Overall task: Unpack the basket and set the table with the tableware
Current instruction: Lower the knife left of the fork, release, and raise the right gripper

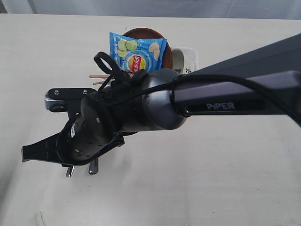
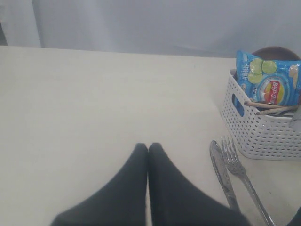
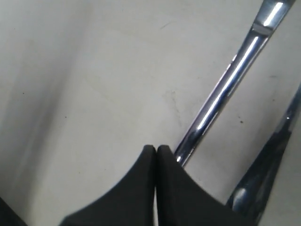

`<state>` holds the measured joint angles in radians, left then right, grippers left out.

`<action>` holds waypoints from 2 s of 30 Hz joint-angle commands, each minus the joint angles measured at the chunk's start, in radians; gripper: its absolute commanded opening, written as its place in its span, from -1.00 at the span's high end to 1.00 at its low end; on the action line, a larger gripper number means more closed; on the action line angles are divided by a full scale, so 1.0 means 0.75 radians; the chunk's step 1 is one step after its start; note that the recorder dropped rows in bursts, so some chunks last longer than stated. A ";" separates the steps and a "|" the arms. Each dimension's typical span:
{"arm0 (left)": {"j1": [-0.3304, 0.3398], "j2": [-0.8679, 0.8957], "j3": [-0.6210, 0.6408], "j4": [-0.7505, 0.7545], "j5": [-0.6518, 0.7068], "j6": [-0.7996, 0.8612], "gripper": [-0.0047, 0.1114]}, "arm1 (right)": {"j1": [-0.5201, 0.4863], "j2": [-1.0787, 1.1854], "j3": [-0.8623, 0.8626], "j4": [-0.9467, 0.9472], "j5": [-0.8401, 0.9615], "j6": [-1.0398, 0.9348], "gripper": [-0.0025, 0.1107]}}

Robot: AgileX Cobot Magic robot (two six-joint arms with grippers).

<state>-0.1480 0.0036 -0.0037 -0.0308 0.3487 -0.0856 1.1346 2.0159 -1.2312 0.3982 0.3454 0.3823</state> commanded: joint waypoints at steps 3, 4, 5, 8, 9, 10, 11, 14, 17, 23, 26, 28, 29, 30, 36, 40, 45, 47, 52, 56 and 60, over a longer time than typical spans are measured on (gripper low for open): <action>-0.006 -0.005 0.005 0.001 -0.003 0.004 0.92 | 0.050 0.029 0.000 -0.006 -0.023 -0.029 0.96; -0.006 -0.005 0.005 0.001 -0.003 0.004 0.92 | 0.060 0.036 0.000 -0.003 -0.036 -0.029 0.96; -0.006 -0.005 0.005 0.001 -0.003 0.004 0.92 | 0.060 0.036 0.000 0.004 -0.046 -0.029 0.96; -0.006 -0.005 0.005 0.001 -0.003 0.004 0.92 | 0.063 0.036 0.000 0.016 -0.059 -0.033 0.96; -0.006 -0.005 0.005 0.001 -0.003 0.004 0.92 | 0.063 0.036 0.000 0.016 -0.059 -0.033 0.96; -0.006 -0.005 0.005 0.001 -0.003 0.004 0.92 | 0.063 0.036 0.000 0.016 -0.063 -0.033 0.96; -0.006 -0.005 0.005 0.001 -0.003 0.004 0.92 | 0.063 0.041 0.000 0.016 -0.072 -0.026 0.96; -0.006 -0.005 0.005 0.001 -0.003 0.004 0.92 | 0.063 0.060 -0.002 0.035 -0.100 -0.026 0.96; -0.006 -0.005 0.005 0.001 -0.003 0.004 0.92 | 0.063 0.089 -0.034 0.035 -0.078 -0.013 0.96; -0.006 -0.005 0.005 0.001 -0.003 0.004 0.92 | 0.063 0.124 -0.123 0.026 -0.013 -0.013 0.96; -0.006 -0.005 0.005 0.001 -0.003 0.004 0.92 | 0.057 0.124 -0.127 0.024 0.004 -0.013 0.96; -0.006 -0.005 0.005 0.001 -0.003 0.004 0.92 | 0.051 0.126 -0.127 0.010 0.011 -0.010 0.96; -0.006 -0.005 0.005 0.001 -0.003 0.004 0.92 | 0.048 0.125 -0.127 0.007 0.013 -0.007 0.96; -0.006 -0.005 0.005 0.001 -0.003 0.004 0.92 | 0.044 0.127 -0.127 0.005 0.021 0.003 0.96; -0.006 -0.005 0.005 0.001 -0.003 0.004 0.92 | 0.042 0.153 -0.127 -0.072 0.044 0.062 0.96; -0.006 -0.005 0.005 0.001 -0.003 0.004 0.92 | 0.042 0.176 -0.127 -0.075 0.066 0.077 0.96; -0.006 -0.005 0.005 0.001 -0.003 0.004 0.92 | 0.042 0.180 -0.127 -0.089 0.071 0.088 0.96; -0.006 -0.005 0.005 0.001 -0.003 0.004 0.92 | 0.042 0.180 -0.127 -0.089 0.071 0.088 0.96; -0.006 -0.005 0.005 0.001 -0.003 0.004 0.92 | 0.042 0.180 -0.127 -0.108 0.075 0.119 0.96; -0.006 -0.005 0.005 0.001 -0.003 0.004 0.92 | 0.042 0.180 -0.127 -0.160 0.094 0.168 0.96; -0.006 -0.005 0.005 0.001 -0.003 0.004 0.92 | 0.042 0.180 -0.127 -0.244 0.118 0.243 0.96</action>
<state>-0.1480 0.0036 -0.0037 -0.0308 0.3487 -0.0856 1.1704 2.1369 -1.3305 0.2778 0.3841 0.5269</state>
